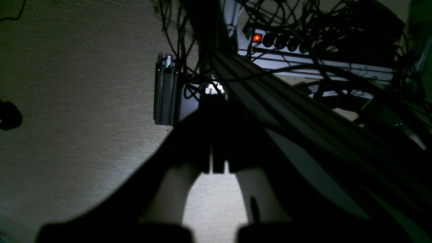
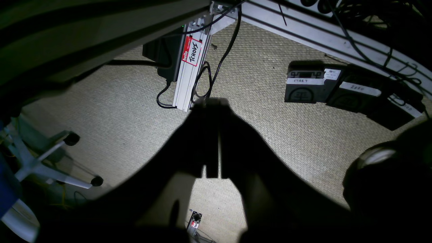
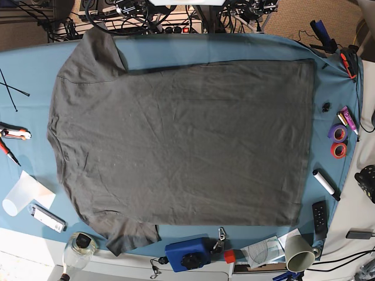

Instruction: Fold the T-shirt properly

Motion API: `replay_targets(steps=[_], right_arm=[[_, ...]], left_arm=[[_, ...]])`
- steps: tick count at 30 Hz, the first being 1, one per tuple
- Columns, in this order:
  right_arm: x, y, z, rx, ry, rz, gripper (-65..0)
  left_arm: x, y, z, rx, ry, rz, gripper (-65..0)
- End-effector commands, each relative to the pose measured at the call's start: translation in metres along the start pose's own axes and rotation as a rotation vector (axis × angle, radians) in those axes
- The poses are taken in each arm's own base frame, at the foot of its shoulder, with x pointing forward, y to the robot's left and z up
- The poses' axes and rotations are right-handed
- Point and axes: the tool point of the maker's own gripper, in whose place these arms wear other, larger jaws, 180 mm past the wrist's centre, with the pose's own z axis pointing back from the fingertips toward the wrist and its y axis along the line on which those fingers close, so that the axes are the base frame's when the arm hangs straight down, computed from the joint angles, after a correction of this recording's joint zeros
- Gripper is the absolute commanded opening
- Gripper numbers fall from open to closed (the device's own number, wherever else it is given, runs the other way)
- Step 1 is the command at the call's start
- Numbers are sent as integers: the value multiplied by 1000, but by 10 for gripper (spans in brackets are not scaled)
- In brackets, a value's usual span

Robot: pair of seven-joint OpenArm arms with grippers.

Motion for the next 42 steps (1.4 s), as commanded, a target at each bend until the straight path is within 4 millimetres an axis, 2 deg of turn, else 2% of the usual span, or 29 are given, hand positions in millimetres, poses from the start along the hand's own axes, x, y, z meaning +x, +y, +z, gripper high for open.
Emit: replay_targets(steps=[1, 24, 27, 31, 34, 38, 42], right_arm=[[-1, -1, 1, 6, 1, -4, -637], [-1, -1, 1, 6, 1, -4, -637], [-3, -6, 2, -2, 4, -3, -637], [-13, -23, 8, -29, 23, -2, -637], [-21, -39, 14, -50, 36, -43, -637], [-33, -58, 23, -69, 60, -135, -637], [-53, -71, 35, -87, 99, -149, -637]], left_arm=[[3, -1, 0, -6, -15, -3, -650], [3, 0, 0, -5, -16, -3, -650], [-1, 2, 1, -1, -11, -3, -650], [-12, 19, 7, 24, 6, -9, -650], [-20, 39, 13, 55, 17, -20, -650], [-32, 66, 26, 98, 24, -40, -650], [-48, 87, 44, 133, 23, -61, -650]])
